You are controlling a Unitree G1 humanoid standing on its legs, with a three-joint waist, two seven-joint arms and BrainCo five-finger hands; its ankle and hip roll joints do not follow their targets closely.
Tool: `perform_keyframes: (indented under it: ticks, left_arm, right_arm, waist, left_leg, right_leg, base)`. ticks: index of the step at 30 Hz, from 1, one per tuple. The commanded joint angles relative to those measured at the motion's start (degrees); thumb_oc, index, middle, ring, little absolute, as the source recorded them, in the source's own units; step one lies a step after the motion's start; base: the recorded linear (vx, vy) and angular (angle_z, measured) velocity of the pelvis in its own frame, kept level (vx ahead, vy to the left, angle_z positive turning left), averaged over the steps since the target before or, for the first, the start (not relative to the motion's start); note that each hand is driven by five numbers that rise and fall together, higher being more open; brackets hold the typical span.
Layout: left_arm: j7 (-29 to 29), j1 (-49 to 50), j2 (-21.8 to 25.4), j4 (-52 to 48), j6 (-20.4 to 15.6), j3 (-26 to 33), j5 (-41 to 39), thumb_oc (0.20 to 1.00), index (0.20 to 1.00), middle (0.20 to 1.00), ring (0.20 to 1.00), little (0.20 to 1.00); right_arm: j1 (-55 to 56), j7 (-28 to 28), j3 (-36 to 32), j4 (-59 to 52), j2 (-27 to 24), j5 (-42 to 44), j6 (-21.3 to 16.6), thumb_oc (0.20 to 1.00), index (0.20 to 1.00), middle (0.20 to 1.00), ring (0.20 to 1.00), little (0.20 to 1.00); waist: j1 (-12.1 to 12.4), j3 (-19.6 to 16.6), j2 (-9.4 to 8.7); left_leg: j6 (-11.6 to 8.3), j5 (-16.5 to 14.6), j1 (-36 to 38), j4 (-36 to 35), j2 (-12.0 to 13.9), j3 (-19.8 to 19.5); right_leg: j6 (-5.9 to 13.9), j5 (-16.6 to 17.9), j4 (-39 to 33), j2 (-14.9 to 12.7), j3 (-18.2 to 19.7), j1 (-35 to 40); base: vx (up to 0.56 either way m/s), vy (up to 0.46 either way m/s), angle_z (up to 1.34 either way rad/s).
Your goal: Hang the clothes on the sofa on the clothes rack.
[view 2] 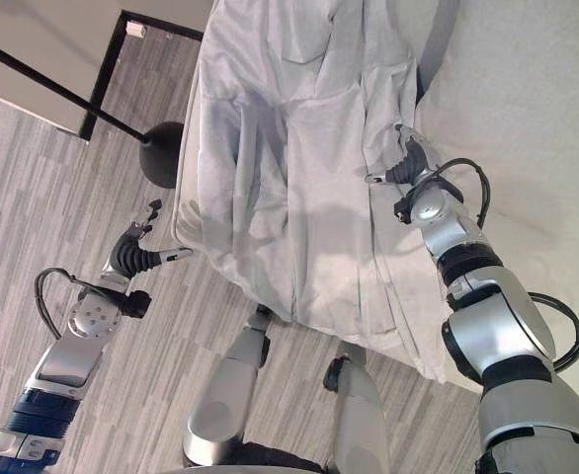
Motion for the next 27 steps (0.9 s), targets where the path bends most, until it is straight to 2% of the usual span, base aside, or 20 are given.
perform_keyframes:
  ticks: [1,6,18,23,27]
  left_arm:
    - [1.77,0.67,1.02,-5.68,-2.88,0.28,2.07,1.0,1.0,1.0,1.0,1.0]
    - [2.15,1.03,1.48,-6.01,-3.07,0.66,1.89,1.0,1.0,1.0,1.0,1.0]
    - [3.41,1.46,-0.14,-8.35,-3.1,2.39,3.02,1.0,1.0,1.0,1.0,1.0]
    - [4.27,1.07,-1.09,-8.25,-3.07,3.13,3.77,1.0,1.0,1.0,1.0,1.0]
    - [4.58,0.56,-1.63,-8.18,-3.21,3.05,3.69,1.0,1.0,1.0,1.0,1.0]
  right_arm:
    - [0.35,0.33,3.65,-2.0,-2.13,-0.17,-0.1,1.0,1.0,1.0,1.0,1.0]
    - [-0.68,-0.75,2.87,-1.41,-1.81,-0.39,0.02,1.0,1.0,1.0,1.0,1.0]
    - [-7.03,-4.0,8.33,22.57,-3.21,2.58,1.77,1.0,1.0,1.0,1.0,1.0]
    - [-5.72,-5.69,8.94,24.59,-5.36,3.24,2.07,1.0,1.0,1.0,1.0,1.0]
    - [-3.98,-5.66,9.15,26.69,-5.16,2.87,2.64,1.0,1.0,1.0,1.0,1.0]
  waist:
    - [2.88,-0.9,4.79]
    - [3.02,-0.9,4.61]
    - [2.63,-0.9,5.83]
    - [1.7,-0.9,6.09]
    - [1.21,-0.9,5.93]
  left_leg:
    - [1.91,9.32,8.56,-23.25,3.55,3.76]
    - [2.03,9.22,8.24,-23.25,3.51,3.82]
    - [1.97,9.29,6.22,-23.25,3.35,4.01]
    - [1.97,9.37,5.3,-23.25,3.52,4.1]
    - [1.99,9.33,4.93,-23.25,3.59,3.94]
  right_leg:
    - [1.73,-7.48,0.29,-3.88,2.86,5.24]
    - [1.91,-7.44,0.29,-4.23,2.68,5.03]
    - [2.38,-7.58,0.29,-3.92,2.76,3.83]
    - [2.59,-7.74,0.29,-3.42,3.04,3.21]
    - [2.6,-7.96,0.29,-3.08,3.22,2.68]
  base:
    - [-0.01,0.013,-0.04]
    - [0.0,0.009,0.01]
    - [0.0,0.016,-0.01]
    - [0.02,0.006,0.09]
    - [0.02,-0.007,-0.19]
